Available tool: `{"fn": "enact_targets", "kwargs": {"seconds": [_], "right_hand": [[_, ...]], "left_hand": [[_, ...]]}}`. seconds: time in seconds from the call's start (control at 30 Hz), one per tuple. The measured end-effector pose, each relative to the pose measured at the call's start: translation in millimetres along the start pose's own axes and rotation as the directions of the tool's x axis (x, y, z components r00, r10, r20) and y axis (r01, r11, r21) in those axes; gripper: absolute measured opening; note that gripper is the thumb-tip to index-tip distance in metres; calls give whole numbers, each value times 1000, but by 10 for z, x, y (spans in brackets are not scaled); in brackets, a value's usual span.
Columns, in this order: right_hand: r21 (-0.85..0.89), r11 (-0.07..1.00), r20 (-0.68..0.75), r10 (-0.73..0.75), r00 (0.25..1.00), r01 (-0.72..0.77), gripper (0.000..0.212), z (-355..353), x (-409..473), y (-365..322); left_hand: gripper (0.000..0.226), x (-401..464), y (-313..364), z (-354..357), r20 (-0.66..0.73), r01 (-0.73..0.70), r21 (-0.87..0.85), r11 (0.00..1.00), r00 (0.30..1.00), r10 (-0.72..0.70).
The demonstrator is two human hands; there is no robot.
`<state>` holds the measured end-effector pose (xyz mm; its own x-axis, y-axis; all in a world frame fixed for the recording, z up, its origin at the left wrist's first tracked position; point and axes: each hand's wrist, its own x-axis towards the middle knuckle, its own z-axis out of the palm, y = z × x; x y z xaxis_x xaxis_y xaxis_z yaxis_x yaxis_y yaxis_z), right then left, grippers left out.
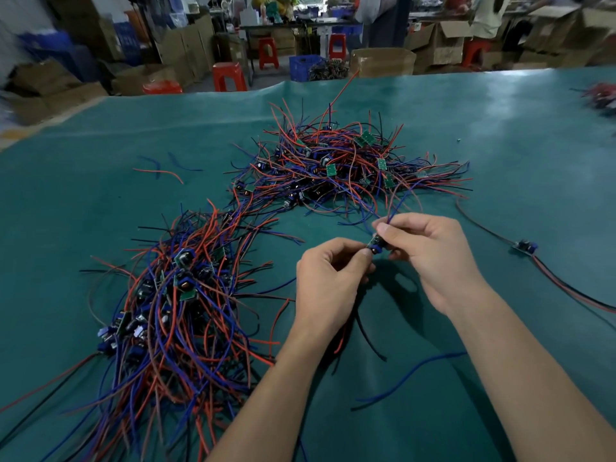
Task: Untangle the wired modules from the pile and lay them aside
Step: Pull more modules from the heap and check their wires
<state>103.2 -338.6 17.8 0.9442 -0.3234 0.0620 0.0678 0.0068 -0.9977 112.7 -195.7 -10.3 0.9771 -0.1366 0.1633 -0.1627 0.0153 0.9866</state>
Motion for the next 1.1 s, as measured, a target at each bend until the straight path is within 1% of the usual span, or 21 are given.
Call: {"fn": "enact_targets", "kwargs": {"seconds": [0.07,0.23,0.3,0.37,0.47,0.57,0.63,0.7,0.73,0.77,0.8,0.87,0.9,0.93,0.97,1.03,1.1], "right_hand": [[-68,997,-14,-42,999,41,21,2,2,14],[-148,983,-66,-119,991,108,22,7,21,37],[-168,976,-106,-157,982,138,24,0,40,27],[-166,973,-178,-189,966,160,28,-57,74,3],[-52,984,-307,-179,935,171,29,-212,125,-30],[161,973,-410,-85,908,164,24,-344,163,-53],[269,945,-497,-29,867,186,20,-405,179,-53],[275,947,-567,19,824,167,16,-429,185,-51],[247,961,-569,42,821,122,14,-409,177,-52],[196,979,-538,60,841,56,14,-365,164,-46],[124,992,-465,71,882,-14,17,-299,140,-33],[-45,994,-220,83,972,-95,28,-120,66,1],[-116,989,-93,80,992,-91,30,-23,21,15],[-165,985,5,54,999,-52,27,58,-26,30],[-202,979,61,-4,998,16,20,114,-51,48],[-273,949,64,-144,988,156,8,137,-46,80],[-270,928,-5,-266,964,255,9,73,-10,70]], "left_hand": [[15,-2,-2,-2,30,18,3,1000,999,-18],[14,10,0,-1,68,31,30,999,997,-33],[16,15,-1,-4,85,36,27,999,996,-38],[18,10,-3,-4,102,50,34,998,993,-53],[16,0,-10,3,123,57,55,997,990,-63],[16,-7,-15,-1,112,51,56,997,992,-57],[17,2,-15,-5,69,39,61,997,997,-44],[17,24,-25,-10,-10,47,29,998,999,-46],[16,38,-33,-15,-51,53,0,999,997,-53],[16,48,-41,-18,-83,55,-22,998,995,-57],[16,53,-48,-18,-101,52,-33,998,993,-55],[15,51,-57,-13,-101,31,-32,999,994,-34],[14,46,-56,-9,-90,17,-26,1000,996,-19],[13,45,-53,-9,-80,4,-16,1000,997,-5],[13,47,-52,-8,-70,-3,-6,1000,998,2],[14,52,-52,-8,-41,9,1,1000,999,-9],[18,42,-40,6,17,24,-8,1000,1000,-24]]}}
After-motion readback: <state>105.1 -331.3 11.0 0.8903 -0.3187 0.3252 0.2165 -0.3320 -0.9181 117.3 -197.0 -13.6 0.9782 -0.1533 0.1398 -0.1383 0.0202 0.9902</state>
